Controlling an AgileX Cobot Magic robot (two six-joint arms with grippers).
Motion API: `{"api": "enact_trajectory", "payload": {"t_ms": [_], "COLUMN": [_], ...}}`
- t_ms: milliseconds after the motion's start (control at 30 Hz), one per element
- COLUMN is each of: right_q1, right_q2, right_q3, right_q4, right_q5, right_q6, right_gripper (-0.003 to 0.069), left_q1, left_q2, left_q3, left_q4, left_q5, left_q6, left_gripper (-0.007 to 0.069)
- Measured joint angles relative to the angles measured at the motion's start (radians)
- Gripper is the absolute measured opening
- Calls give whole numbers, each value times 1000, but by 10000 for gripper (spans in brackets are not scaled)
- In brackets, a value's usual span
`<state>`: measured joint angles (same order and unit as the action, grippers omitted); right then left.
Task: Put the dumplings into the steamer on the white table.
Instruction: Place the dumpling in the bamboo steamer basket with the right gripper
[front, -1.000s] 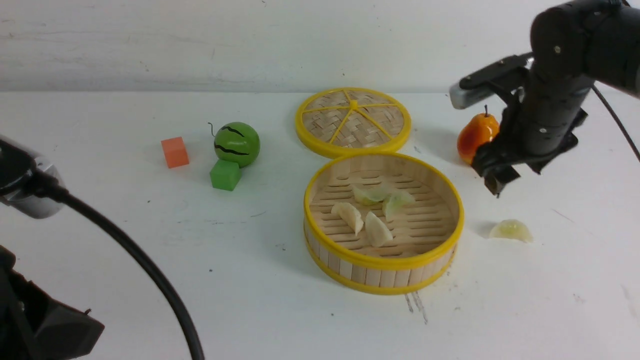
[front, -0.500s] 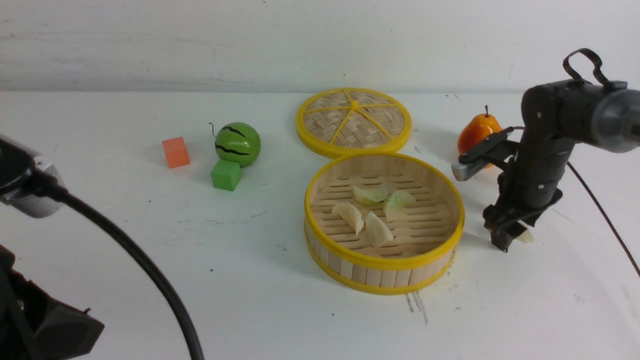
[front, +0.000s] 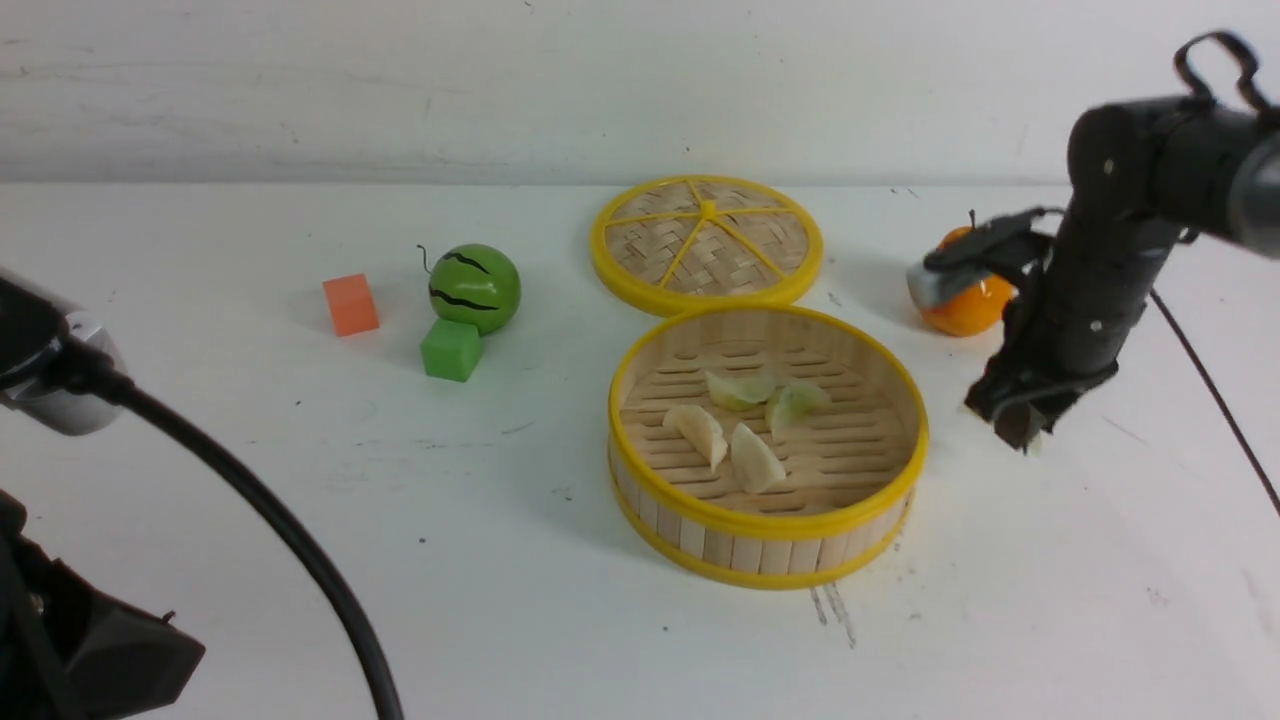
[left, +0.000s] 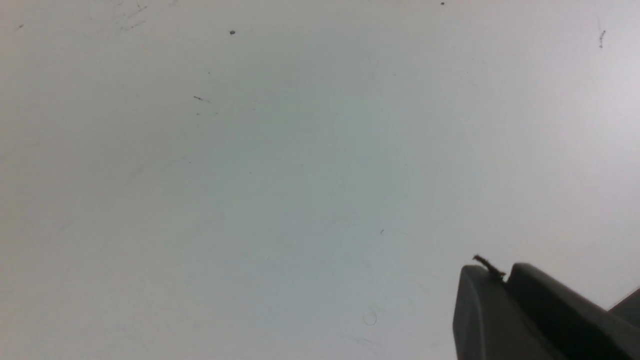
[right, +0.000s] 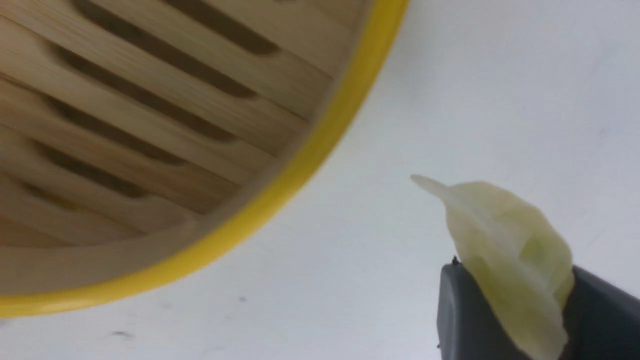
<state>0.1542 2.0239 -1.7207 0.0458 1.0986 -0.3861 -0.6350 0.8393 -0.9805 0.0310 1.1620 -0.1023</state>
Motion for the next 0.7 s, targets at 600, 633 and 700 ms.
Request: {"api": "enact_trajectory", "payload": {"t_ms": [600, 633, 700], "right_q1": [251, 251, 251], "right_q2": [66, 86, 102], "right_q3": [-8, -8, -8], "right_q4": [15, -11, -38], "right_q5": [-71, -68, -65], "right_q6": [406, 441, 468], "right_gripper": [202, 202, 202], "left_q1": [0, 0, 0], "left_q2": [-101, -137, -203], "left_q3": [73, 101, 138], "left_q4": [7, 7, 8], "left_q5": [22, 28, 36], "left_q6": [-4, -12, -30], "left_gripper": [69, 69, 70]}}
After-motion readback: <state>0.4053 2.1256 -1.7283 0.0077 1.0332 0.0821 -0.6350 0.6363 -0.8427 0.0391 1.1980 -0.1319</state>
